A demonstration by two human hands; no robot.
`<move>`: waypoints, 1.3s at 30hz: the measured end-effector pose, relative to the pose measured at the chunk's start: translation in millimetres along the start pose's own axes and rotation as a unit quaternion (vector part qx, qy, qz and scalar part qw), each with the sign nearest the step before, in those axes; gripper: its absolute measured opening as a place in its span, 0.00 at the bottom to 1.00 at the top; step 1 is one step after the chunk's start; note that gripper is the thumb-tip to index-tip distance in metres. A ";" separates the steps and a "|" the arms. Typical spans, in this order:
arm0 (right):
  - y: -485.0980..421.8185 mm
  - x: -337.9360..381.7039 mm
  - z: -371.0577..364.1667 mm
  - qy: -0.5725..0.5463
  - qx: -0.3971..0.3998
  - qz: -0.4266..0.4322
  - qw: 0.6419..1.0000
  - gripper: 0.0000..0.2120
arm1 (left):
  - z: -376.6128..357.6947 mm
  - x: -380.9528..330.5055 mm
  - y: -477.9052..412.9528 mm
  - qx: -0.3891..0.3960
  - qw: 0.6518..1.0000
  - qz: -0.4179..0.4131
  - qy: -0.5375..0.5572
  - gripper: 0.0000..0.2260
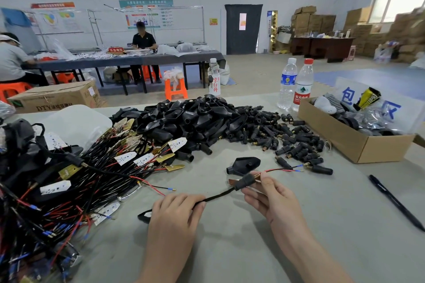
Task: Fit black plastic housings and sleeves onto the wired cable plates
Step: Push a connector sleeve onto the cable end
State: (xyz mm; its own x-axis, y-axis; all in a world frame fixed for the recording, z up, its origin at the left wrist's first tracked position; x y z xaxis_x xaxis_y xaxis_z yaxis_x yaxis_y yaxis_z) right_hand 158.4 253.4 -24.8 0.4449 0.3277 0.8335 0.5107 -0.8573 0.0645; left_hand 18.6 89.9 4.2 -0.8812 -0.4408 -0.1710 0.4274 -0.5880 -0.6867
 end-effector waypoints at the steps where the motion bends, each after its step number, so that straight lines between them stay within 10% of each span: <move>1: -0.1 0.8 0.7 0.003 -0.001 0.003 1.000 0.13 | 0.9 1.1 -0.3 -0.004 1.000 0.009 0.007 0.13; 39: 3.2 -8.2 -14.6 -0.047 0.069 -0.031 0.996 0.20 | 19.7 -14.6 -2.6 -0.079 0.995 -0.063 -0.001 0.10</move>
State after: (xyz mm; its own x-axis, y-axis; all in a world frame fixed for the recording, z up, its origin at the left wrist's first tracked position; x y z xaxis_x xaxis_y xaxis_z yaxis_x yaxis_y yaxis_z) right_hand 145.7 242.1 -23.4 0.4732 0.4203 0.7742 0.6335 -0.7731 0.0325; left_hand 34.3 84.5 22.4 -0.9253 -0.3719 -0.0744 0.2756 -0.5244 -0.8056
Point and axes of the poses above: each hand's wrist, its own y-axis away from the middle knuckle, its own z-axis out of the back of the hand, x = y × z, the point moved 7 cm from there along -y, towards the middle knuckle, and after that the axes turned 10 degrees about -y, right-handed, at the moved point
